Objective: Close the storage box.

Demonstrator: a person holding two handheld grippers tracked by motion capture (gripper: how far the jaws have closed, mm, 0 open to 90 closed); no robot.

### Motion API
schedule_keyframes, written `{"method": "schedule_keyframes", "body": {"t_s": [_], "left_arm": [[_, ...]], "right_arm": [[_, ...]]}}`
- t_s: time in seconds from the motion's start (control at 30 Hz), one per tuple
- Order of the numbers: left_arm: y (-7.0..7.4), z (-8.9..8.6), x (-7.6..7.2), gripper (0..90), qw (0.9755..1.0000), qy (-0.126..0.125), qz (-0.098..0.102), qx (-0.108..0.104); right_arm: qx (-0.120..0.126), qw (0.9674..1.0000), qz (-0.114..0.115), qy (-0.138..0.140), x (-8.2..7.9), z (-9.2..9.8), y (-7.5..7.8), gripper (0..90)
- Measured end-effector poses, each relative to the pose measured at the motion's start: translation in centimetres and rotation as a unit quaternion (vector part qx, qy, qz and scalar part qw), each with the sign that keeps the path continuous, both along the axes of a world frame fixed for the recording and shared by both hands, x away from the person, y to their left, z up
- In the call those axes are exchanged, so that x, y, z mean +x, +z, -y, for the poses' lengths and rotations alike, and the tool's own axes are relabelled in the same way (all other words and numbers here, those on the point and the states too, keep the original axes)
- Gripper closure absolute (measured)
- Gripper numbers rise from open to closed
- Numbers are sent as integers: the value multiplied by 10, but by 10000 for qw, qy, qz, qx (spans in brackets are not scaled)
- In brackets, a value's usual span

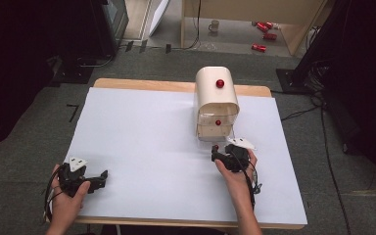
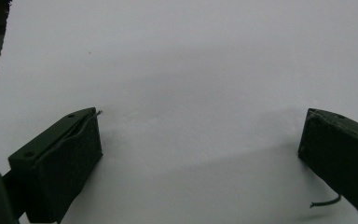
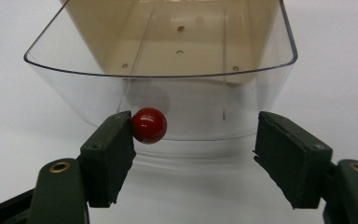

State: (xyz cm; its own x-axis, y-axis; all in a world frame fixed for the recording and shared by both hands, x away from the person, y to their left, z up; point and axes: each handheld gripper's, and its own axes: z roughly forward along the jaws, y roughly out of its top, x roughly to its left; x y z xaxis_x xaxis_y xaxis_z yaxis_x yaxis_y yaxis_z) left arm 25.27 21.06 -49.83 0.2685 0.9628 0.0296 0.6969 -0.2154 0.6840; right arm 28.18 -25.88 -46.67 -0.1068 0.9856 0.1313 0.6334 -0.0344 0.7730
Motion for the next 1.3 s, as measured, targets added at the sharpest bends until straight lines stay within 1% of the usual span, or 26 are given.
{"method": "schedule_keyframes", "body": {"t_s": [0.07,0.1,0.13,0.37,0.5,0.53,0.63,0.67,0.77,0.87,0.97,1.03,1.13,1.17,1.2,1.23,1.27,1.3], "left_arm": [[0,0,0,0,10000,0,2,0],[0,0,0,0,10000,0,2,0],[0,0,0,0,10000,0,1,0],[0,0,0,0,10000,0,-1,-1],[0,0,0,0,10000,-3,0,0],[0,0,0,0,10000,0,0,-2],[0,0,0,0,10000,0,-1,-1],[0,0,0,0,10000,0,-1,-1],[0,0,0,0,10000,-1,0,-1],[0,0,0,0,10000,-1,0,0],[0,0,0,0,10000,0,1,-1],[0,0,0,0,10000,0,1,-2],[0,0,0,0,10000,0,1,0],[0,0,0,0,10000,-2,0,0],[0,0,0,0,10000,-2,0,0],[0,0,0,0,10000,-3,-2,1],[0,0,0,0,10000,-4,0,1],[0,0,0,0,10000,-4,0,1]], "right_arm": [[7,10000,14,-25,7,-1,0,286],[7,10000,14,-25,7,-1,0,286],[13,10000,23,-59,11,-1,-1,287],[8,9999,50,-148,23,-4,-1,284],[2,9997,37,-237,29,-5,-2,253],[53,9995,8,-298,31,-4,-4,213],[80,9995,4,-318,33,-3,-5,193],[91,9994,5,-335,35,-2,-5,172],[82,9994,-19,-347,37,-1,-5,165],[-16,9991,-6,-425,43,-4,-3,167],[13,9991,-5,-417,45,-5,-2,161],[-16,9993,13,-372,46,-5,-2,160],[-17,9992,30,-396,45,-4,-2,145],[18,9992,66,-384,43,-1,-1,125],[18,9992,66,-384,43,-1,-1,125],[55,9994,89,-344,42,0,0,125],[133,9996,98,-246,39,4,1,111],[133,9996,98,-246,39,4,1,111]]}}
